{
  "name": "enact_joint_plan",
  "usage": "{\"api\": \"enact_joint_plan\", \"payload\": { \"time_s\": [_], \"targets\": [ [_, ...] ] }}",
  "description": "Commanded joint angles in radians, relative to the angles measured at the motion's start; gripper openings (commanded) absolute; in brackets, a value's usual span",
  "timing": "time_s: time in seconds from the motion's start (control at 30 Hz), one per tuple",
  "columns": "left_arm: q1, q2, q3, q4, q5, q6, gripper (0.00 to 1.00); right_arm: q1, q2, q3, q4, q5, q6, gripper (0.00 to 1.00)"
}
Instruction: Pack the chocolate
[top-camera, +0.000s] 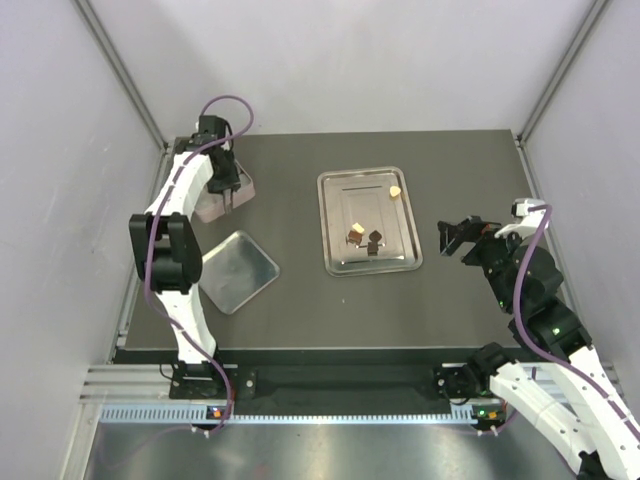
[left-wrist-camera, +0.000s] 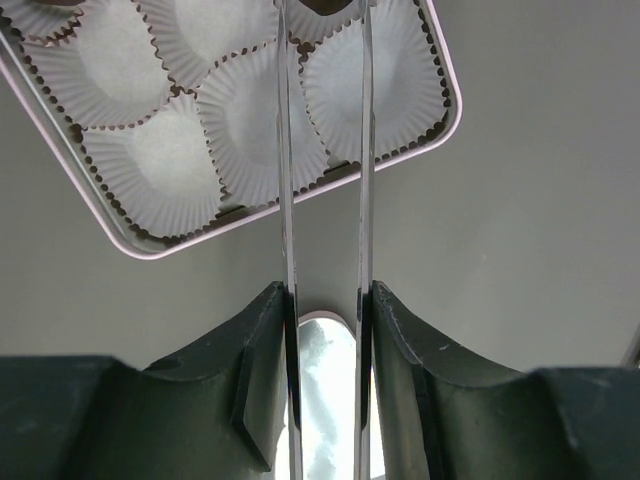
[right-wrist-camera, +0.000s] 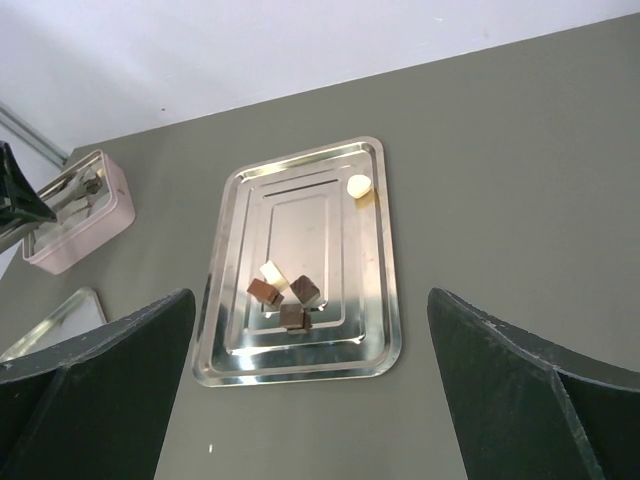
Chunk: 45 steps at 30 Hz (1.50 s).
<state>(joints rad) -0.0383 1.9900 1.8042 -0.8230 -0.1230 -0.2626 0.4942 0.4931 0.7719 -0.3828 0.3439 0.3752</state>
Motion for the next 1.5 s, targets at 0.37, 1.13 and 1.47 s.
{"api": "enact_joint_plan", "payload": {
  "time_s": [0.37,1.13,1.47],
  "targets": [
    [0.006,0.032,0.061,0.051,-0.012,0.026,0.48,-0.003,-0.021,-0.002,0.047,0.040,-0.019,1.00],
    [-0.294,-0.257,0.069,0.059,-0.038,0.137,0.48,-0.002,-0.039,0.038,-0.007,0.033,0.004,1.00],
    [-0.601,-0.200,-0.046,0.275,0.057,0.077,0.48,-0.002,-0.059,0.059,-0.047,0.043,0.004,1.00]
  ]
}}
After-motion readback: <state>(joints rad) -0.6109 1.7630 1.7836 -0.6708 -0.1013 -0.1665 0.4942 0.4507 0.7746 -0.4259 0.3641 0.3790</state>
